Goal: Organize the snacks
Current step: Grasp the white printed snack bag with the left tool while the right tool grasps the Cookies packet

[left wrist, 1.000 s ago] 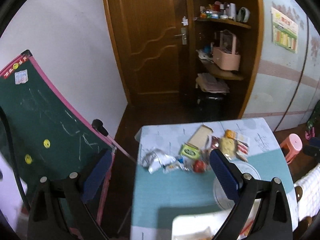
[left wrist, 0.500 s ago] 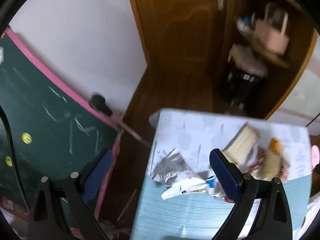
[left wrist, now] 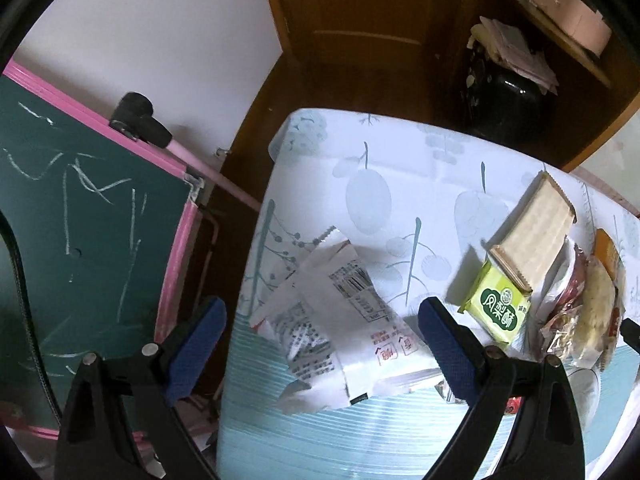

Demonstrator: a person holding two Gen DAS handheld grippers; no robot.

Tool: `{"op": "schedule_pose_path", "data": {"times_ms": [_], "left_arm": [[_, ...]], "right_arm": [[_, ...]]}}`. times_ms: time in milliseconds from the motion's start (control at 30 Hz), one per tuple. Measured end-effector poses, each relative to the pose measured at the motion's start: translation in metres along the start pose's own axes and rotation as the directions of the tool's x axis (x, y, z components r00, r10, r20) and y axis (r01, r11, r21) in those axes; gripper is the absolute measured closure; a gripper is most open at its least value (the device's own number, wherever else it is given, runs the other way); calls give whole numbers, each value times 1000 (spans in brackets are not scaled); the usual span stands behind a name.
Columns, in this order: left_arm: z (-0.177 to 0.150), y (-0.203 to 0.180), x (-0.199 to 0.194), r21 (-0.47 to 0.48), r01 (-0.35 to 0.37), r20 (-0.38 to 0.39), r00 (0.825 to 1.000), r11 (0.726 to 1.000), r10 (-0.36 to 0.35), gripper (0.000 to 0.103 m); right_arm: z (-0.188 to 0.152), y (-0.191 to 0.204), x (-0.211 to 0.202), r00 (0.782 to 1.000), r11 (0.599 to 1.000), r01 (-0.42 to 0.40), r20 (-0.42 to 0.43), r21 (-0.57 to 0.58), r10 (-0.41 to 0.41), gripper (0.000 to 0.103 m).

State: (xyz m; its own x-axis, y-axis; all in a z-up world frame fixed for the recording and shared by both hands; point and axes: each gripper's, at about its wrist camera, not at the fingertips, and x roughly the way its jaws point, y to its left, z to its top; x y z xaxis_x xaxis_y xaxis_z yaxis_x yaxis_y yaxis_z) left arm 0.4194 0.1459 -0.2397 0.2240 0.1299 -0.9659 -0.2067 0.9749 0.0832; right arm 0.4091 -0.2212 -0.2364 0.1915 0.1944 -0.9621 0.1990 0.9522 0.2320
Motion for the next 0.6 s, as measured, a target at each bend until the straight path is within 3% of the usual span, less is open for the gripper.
{"op": "schedule_pose_path", "data": {"times_ms": [267, 467, 500, 600], "left_arm": [[-3, 1, 26, -16, 4, -54, 999, 1000, -5, 6], [-16, 6, 47, -27, 2, -109, 994, 1000, -4, 6], [-19, 6, 50, -30, 5, -115, 993, 1000, -8, 10], [-25, 8, 49, -37, 25, -104, 994, 999, -29, 13]], "right_arm": [[0, 14, 23, 994, 993, 107, -2, -54, -107, 45], [-11, 22, 33, 977, 966, 211, -9, -150, -215, 45], [-14, 23, 35, 973, 960, 228, -8, -165, -232, 45], [-20, 25, 35, 970, 953, 240, 12, -185, -242, 53]]}}
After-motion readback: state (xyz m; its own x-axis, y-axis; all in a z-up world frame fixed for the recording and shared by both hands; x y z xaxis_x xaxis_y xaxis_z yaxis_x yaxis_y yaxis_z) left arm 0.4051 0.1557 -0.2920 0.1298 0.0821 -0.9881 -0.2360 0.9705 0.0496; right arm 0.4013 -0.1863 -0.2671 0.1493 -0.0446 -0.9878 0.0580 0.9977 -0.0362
